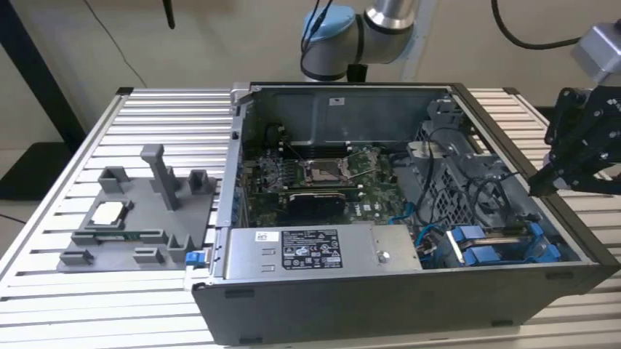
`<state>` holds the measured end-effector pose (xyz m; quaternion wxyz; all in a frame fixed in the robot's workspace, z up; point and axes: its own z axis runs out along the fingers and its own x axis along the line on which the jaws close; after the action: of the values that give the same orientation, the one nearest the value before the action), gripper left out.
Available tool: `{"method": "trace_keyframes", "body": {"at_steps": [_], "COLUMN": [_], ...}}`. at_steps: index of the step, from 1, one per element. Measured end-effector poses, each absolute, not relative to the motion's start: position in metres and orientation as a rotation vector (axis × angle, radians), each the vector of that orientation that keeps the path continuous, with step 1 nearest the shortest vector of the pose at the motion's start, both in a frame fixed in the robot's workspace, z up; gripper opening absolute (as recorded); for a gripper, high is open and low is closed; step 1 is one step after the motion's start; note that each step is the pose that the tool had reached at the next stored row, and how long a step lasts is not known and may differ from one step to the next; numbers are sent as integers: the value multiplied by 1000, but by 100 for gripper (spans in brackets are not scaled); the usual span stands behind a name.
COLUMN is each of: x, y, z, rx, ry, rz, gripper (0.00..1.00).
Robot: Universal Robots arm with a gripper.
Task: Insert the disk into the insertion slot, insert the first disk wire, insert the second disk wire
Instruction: 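Insert the second disk wire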
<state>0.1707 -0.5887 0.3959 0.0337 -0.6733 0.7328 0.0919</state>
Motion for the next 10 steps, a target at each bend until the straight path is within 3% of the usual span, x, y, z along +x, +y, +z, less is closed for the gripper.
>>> {"method": "trace_keyframes", "body": {"at_steps": [10], "x": [129], "y": [-584], "z": [396], "rx": [-2068], "ry": [2249], "rz": [271], "gripper": [16]}}
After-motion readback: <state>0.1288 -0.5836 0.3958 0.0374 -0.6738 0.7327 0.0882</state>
